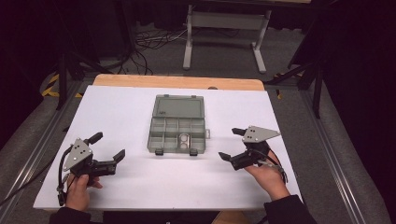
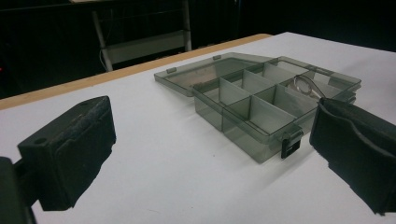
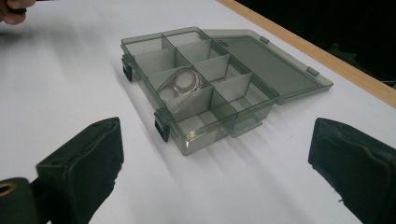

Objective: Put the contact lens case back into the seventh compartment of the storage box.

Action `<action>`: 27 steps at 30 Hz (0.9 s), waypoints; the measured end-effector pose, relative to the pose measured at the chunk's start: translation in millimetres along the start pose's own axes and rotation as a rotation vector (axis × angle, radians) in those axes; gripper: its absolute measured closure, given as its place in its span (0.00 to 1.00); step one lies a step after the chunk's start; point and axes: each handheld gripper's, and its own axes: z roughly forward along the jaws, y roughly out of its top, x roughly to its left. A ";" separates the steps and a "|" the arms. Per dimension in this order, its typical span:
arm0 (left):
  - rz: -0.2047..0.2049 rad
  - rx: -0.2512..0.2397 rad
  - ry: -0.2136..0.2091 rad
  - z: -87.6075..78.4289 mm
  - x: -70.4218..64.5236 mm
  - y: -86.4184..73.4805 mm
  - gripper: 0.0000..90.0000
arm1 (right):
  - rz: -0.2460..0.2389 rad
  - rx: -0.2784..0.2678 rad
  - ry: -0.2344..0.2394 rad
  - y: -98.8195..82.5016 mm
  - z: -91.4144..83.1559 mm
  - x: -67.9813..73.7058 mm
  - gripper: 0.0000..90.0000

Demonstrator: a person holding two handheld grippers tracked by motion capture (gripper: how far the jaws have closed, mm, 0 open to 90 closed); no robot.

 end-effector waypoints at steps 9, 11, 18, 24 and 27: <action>0.003 -0.001 -0.001 0.4 -1.0 -0.3 0.01 | 0.040 -0.054 -0.029 -23.8 -6.7 2.7 0.03; 0.001 -0.001 -0.002 0.4 -1.2 -0.4 0.01 | 0.041 -0.060 -0.032 -28.0 -7.4 3.9 0.03; 0.005 -0.006 -0.005 0.5 -1.4 -0.7 0.01 | 0.061 -0.059 -0.047 -42.6 -7.8 8.7 0.02; 0.007 -0.006 -0.006 0.5 -1.2 -1.2 0.01 | 0.077 -0.076 -0.067 -55.4 -8.2 11.9 0.02; 0.005 -0.007 -0.005 0.9 -1.4 -1.6 0.01 | 0.079 -0.083 -0.086 -61.0 -7.8 13.6 0.02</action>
